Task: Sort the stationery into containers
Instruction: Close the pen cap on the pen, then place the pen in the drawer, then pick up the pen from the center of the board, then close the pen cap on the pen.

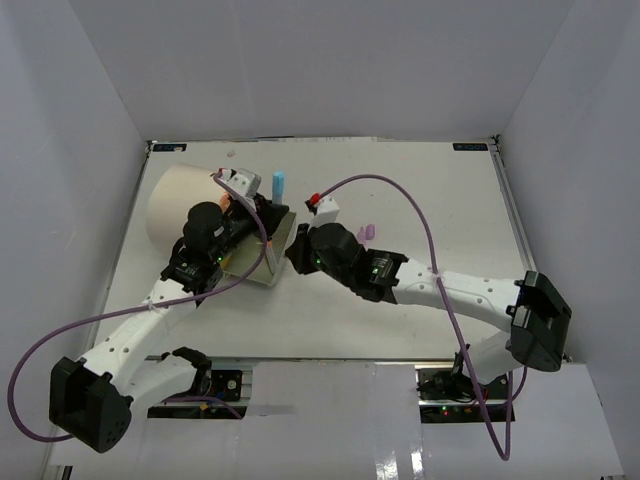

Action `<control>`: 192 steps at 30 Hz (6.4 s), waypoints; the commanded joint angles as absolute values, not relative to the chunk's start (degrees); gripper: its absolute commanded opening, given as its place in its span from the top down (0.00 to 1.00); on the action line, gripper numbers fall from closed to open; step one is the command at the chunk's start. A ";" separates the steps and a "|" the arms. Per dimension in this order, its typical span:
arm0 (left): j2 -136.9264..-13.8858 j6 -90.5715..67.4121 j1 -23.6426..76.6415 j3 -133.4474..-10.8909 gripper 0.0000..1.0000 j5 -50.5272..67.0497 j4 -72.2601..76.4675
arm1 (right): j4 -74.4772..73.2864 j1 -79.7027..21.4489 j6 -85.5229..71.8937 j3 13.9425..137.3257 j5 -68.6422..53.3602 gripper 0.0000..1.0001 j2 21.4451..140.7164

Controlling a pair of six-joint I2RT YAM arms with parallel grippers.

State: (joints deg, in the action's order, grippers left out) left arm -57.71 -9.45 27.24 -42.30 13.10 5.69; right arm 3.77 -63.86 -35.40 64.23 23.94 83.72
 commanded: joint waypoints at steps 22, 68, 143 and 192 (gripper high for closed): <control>-55.63 -9.50 27.25 -48.23 0.95 4.49 -10.17 | -9.05 -61.00 -30.06 52.84 22.94 0.24 69.89; -57.92 -10.11 27.07 -41.05 0.04 4.15 -0.44 | -10.46 -43.24 -31.29 57.48 26.90 0.33 94.48; -75.59 -38.14 47.55 -53.18 0.24 -6.59 17.23 | 25.31 -55.20 -20.04 36.92 23.90 0.86 57.92; -62.77 -11.78 29.45 -48.97 1.00 7.47 0.61 | -8.08 -33.76 -22.51 50.35 10.02 0.20 79.43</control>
